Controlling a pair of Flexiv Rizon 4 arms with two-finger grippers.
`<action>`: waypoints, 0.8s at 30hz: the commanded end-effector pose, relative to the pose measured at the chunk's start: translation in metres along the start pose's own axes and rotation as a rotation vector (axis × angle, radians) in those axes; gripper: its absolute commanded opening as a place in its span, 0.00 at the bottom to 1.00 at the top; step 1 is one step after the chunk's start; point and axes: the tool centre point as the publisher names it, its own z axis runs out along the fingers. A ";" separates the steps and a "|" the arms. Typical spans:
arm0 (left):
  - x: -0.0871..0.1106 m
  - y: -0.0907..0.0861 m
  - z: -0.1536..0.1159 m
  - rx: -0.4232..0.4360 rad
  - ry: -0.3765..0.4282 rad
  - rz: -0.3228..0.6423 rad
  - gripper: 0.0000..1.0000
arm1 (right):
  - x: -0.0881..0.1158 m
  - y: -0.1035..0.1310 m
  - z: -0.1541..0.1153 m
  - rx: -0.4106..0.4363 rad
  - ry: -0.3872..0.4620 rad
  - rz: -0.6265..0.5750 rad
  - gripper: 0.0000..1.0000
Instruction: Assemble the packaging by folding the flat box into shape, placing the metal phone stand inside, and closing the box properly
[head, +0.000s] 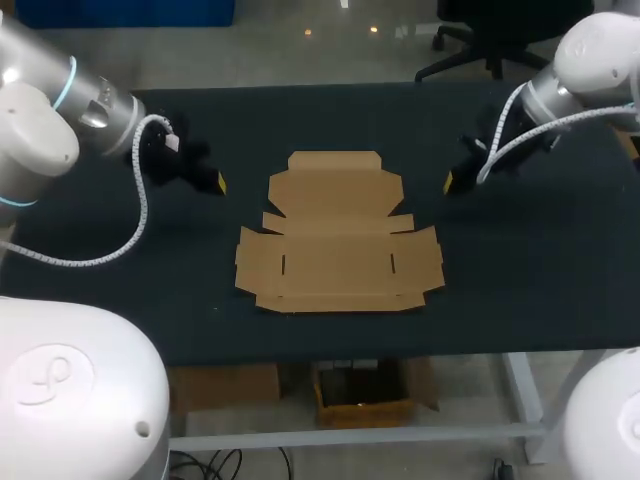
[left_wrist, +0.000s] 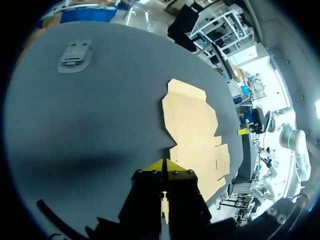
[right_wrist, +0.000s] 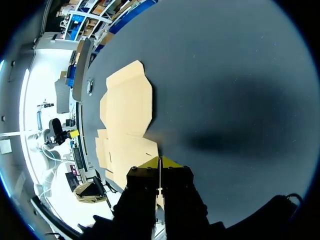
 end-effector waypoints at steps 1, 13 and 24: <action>-0.002 -0.003 0.014 -0.008 -0.008 0.019 0.00 | 0.002 -0.009 0.012 -0.037 -0.025 0.001 0.00; -0.014 -0.003 0.036 -0.019 -0.015 0.031 0.00 | -0.005 -0.010 0.032 -0.046 -0.040 0.003 0.00; -0.016 0.001 0.052 -0.029 -0.001 0.058 0.00 | -0.009 -0.005 0.046 -0.048 -0.044 -0.062 0.00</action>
